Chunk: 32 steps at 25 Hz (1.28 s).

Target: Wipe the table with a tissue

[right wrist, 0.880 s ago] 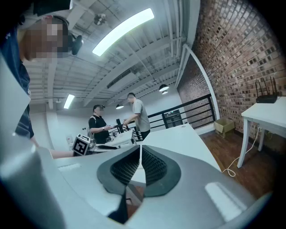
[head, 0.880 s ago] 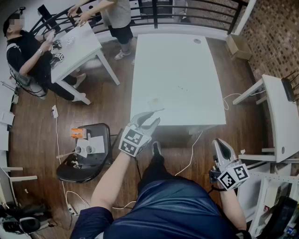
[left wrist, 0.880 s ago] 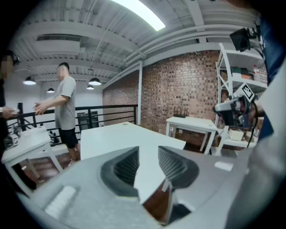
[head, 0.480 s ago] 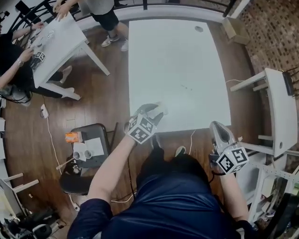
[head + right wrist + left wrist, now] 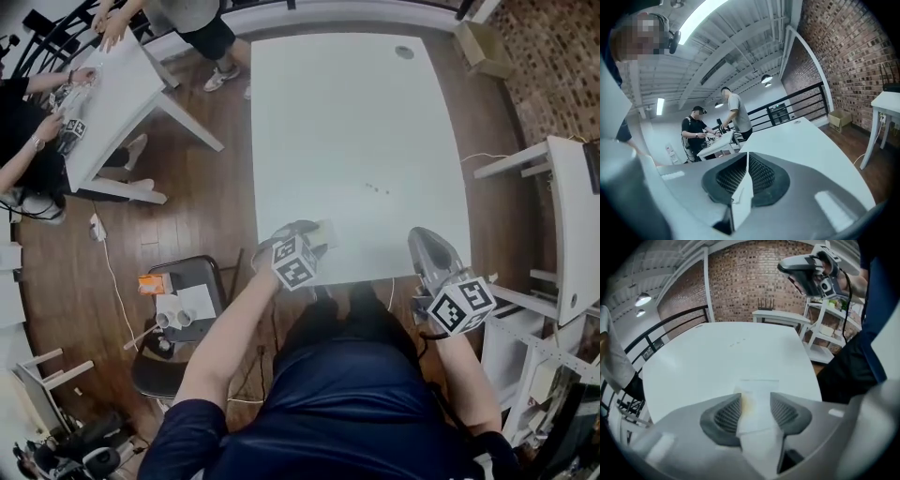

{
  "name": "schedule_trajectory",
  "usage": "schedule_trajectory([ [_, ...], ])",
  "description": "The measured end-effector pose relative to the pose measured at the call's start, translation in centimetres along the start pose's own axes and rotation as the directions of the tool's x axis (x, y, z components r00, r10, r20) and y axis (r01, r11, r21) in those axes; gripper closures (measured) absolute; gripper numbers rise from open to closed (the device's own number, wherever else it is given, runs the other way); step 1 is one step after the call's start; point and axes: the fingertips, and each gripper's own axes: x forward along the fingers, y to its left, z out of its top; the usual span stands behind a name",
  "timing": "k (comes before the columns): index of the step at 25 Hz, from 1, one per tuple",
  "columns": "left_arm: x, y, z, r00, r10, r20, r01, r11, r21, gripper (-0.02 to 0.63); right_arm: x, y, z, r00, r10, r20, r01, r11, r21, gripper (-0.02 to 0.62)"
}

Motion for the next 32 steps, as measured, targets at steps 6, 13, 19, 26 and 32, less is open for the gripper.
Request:
schedule_trajectory([
  [6,0.0,-0.5,-0.5,1.000,-0.019,0.022,0.022,0.992,-0.122,0.570,1.7,-3.2,0.7,1.000,0.012,0.007,-0.012,0.998,0.065,0.577],
  [13,-3.8,4.4,2.6,0.968,0.147,0.201,-0.001,0.810,-0.586,0.586,3.2,-5.9,1.0,1.000,0.027,0.013,-0.028,0.994,0.104,0.578],
  [19,-5.2,11.5,4.1,0.922,0.351,0.164,-0.076,0.579,-0.812,0.588,4.2,-8.1,1.0,1.000,0.017,0.006,-0.017,0.992,0.121,0.578],
  [26,-2.8,14.2,7.4,0.929,0.355,0.109,-0.143,0.613,-0.777,0.588,4.1,-10.2,1.2,1.000,0.006,0.001,-0.006,0.990,0.142,0.578],
  [32,-0.3,14.7,7.5,0.928,0.371,0.042,-0.208,0.607,-0.767,0.588,3.4,-11.4,1.1,1.000,-0.007,-0.002,0.008,0.987,0.160,0.580],
])
